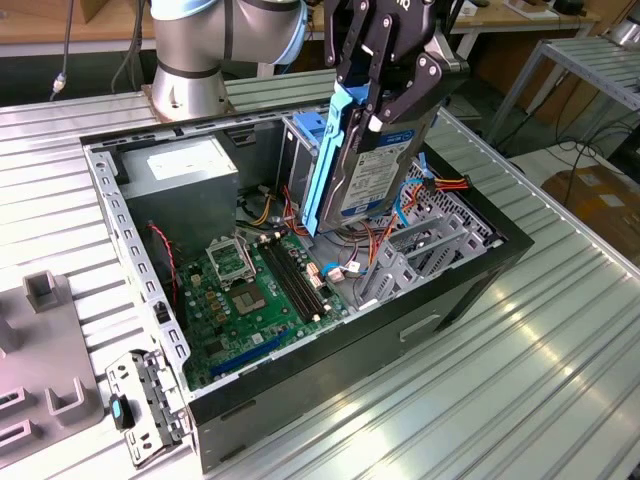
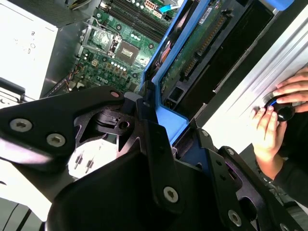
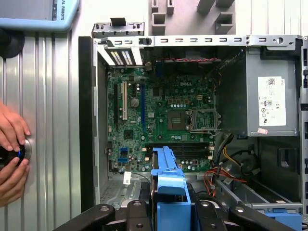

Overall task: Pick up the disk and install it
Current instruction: 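Insert the disk into the insertion slot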

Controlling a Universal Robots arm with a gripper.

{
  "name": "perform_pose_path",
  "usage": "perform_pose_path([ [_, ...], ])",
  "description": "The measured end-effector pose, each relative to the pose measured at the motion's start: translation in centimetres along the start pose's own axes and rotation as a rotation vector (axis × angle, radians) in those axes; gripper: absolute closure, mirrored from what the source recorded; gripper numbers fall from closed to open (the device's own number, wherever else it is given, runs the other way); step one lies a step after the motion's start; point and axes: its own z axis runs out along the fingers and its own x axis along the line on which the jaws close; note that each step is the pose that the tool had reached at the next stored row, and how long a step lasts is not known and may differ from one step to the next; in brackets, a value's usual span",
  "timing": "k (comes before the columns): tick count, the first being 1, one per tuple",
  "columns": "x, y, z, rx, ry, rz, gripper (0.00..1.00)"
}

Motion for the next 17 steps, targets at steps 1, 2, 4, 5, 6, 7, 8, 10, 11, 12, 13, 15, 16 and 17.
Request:
perform_pose_path([
  [1,0.0,0.0,0.0,0.0,0.0,0.0,0.63],
  [2,0.0,0.0,0.0,0.0,0.0,0.0,0.63],
  [4,0.0,0.0,0.0,0.0,0.0,0.0,0.63],
  [5,0.0,0.0,0.0,0.0,0.0,0.0,0.63],
  [6,0.0,0.0,0.0,0.0,-0.0001,0.0,0.63],
  [7,0.04,0.0,0.0,0.0,0.0,0.0,0.63],
  [8,0.21,-0.02,0.0,0.0,0.0001,0.0,0.63],
  [10,0.57,-0.03,0.03,0.0,0.0,0.0,0.63],
  [11,0.77,-0.12,0.05,0.0,0.0,0.001,0.63],
  [12,0.89,-0.29,0.08,0.0,-0.0001,0.001,0.63],
  [13,1.05,-0.63,0.13,0.0,0.0,0.0,0.63],
  [15,1.12,-1.1,0.19,0.0,-0.0001,0.001,0.63],
  [16,1.18,-2.0,0.27,0.0,0.0,0.001,0.63],
  [17,1.23,-2.42,0.33,0.0,0.0,0.001,0.63],
])
